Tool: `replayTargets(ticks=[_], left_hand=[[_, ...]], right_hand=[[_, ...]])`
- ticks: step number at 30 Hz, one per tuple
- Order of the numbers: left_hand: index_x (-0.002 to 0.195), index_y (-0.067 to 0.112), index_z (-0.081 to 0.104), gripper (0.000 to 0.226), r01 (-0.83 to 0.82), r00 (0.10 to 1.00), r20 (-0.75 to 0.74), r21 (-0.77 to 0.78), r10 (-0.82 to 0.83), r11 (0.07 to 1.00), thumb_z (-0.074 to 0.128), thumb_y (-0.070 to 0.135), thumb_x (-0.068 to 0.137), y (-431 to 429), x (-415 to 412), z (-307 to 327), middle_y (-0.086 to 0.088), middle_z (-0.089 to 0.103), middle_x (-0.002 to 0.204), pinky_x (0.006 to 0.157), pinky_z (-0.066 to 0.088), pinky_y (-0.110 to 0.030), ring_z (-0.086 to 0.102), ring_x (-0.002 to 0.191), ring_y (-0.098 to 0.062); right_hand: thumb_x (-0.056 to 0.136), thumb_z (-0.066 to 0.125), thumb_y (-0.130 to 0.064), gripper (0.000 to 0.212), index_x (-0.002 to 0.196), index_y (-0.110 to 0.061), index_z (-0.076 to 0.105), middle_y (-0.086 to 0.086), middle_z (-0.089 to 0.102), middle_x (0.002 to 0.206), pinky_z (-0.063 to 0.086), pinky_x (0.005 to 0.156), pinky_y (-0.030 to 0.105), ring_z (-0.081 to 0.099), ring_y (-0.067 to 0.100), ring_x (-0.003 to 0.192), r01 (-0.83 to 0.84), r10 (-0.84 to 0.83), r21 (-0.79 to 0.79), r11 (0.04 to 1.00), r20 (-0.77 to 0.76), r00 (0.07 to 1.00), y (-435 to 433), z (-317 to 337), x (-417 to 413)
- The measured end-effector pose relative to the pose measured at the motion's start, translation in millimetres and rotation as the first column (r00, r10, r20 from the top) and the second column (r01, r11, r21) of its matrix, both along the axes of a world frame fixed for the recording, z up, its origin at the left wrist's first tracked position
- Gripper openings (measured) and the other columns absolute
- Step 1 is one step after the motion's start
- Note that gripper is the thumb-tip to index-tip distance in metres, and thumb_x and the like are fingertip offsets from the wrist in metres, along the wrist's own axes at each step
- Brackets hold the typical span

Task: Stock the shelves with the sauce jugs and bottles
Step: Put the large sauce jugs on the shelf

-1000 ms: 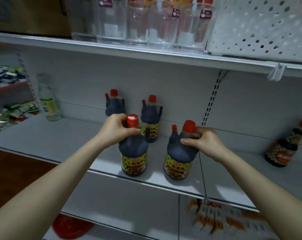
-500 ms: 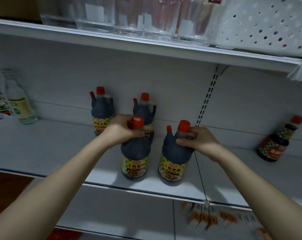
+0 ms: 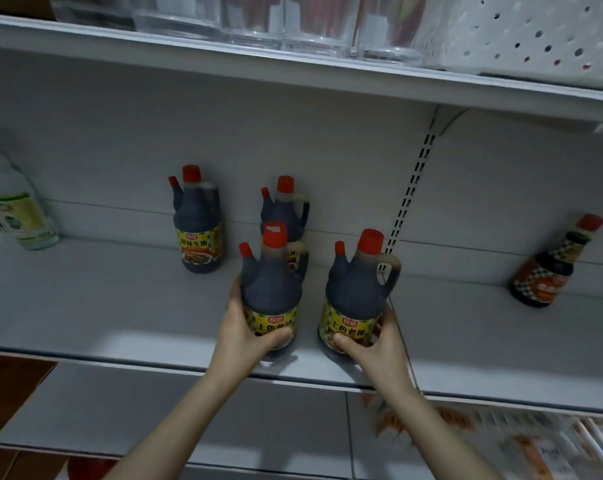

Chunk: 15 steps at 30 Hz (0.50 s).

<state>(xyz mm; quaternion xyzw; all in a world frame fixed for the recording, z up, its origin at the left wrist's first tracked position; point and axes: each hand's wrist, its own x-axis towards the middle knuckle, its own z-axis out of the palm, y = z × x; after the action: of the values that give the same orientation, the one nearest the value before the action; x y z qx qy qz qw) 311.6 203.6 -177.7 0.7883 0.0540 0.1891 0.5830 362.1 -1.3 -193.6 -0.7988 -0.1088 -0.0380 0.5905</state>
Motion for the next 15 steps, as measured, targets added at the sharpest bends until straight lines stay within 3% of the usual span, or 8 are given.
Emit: replayTargets(ticks=[3, 7, 10, 12, 15], left_hand=[[0.143, 0.021, 0.018, 0.111, -0.004, 1.0, 0.005, 0.008, 0.004, 1.0, 0.086, 0.018, 0.055, 2.8, 4.6, -0.6, 0.023, 0.04, 0.12, 0.07, 0.035, 0.007, 0.044, 0.108, 0.004], [0.136, 0.029, 0.021, 0.104, 0.01, 1.0, 0.011, 0.001, -0.01, 1.0, 0.08, 0.025, 0.051, 4.9, 7.5, -3.2, 0.033, 0.039, 0.114, 0.072, 0.036, 0.006, 0.041, 0.097, 0.026], [0.128, 0.037, 0.019, 0.101, -0.003, 1.0, -0.007, 0.006, 0.003, 1.0, 0.087, 0.012, 0.057, 6.2, 9.8, -5.7, 0.033, 0.04, 0.114, 0.072, 0.037, 0.004, 0.044, 0.097, 0.022], [0.128, 0.037, 0.019, 0.099, -0.021, 1.0, -0.015, 0.025, 0.021, 0.999, 0.085, 0.007, 0.06, 6.6, 11.7, -7.0, 0.032, 0.04, 0.113, 0.073, 0.038, 0.003, 0.046, 0.098, 0.016], [0.128, 0.037, 0.018, 0.099, -0.035, 0.999, -0.032, 0.023, 0.035, 0.999, 0.085, 0.009, 0.061, 7.6, 14.9, -9.0, 0.031, 0.04, 0.116, 0.075, 0.038, 0.003, 0.044, 0.099, 0.02]], right_hand=[[0.061, 0.085, -0.011, 0.077, 0.123, -0.015, 0.041, -0.017, 0.055, 0.107, 0.045, 0.071, 0.004, 0.055, -0.002, 0.096, 0.032, -0.032, -0.005, 0.999, 0.027, 0.999, 5.8, -3.5, 12.0], [0.067, 0.079, -0.003, 0.073, 0.123, -0.021, 0.036, -0.019, 0.052, 0.105, 0.042, 0.064, 0.0, 0.053, -0.001, 0.091, -0.009, 0.009, 0.039, 0.999, -0.008, 1.0, 16.8, -0.2, 34.2], [0.07, 0.078, -0.006, 0.076, 0.133, -0.013, 0.034, -0.008, 0.049, 0.118, 0.041, 0.069, 0.007, 0.049, 0.007, 0.103, -0.027, 0.027, 0.018, 0.999, -0.01, 1.0, 26.7, 2.7, 61.7], [0.071, 0.077, -0.004, 0.072, 0.13, -0.009, 0.037, -0.003, 0.05, 0.117, 0.039, 0.068, 0.003, 0.049, 0.011, 0.104, -0.037, 0.037, 0.002, 0.999, 0.038, 0.999, 31.0, 3.2, 83.0], [0.071, 0.077, -0.005, 0.074, 0.132, -0.004, 0.035, 0.008, 0.052, 0.126, 0.038, 0.07, 0.008, 0.052, 0.022, 0.113, -0.027, 0.03, -0.041, 0.999, 0.07, 0.997, 37.4, 0.5, 114.3]])
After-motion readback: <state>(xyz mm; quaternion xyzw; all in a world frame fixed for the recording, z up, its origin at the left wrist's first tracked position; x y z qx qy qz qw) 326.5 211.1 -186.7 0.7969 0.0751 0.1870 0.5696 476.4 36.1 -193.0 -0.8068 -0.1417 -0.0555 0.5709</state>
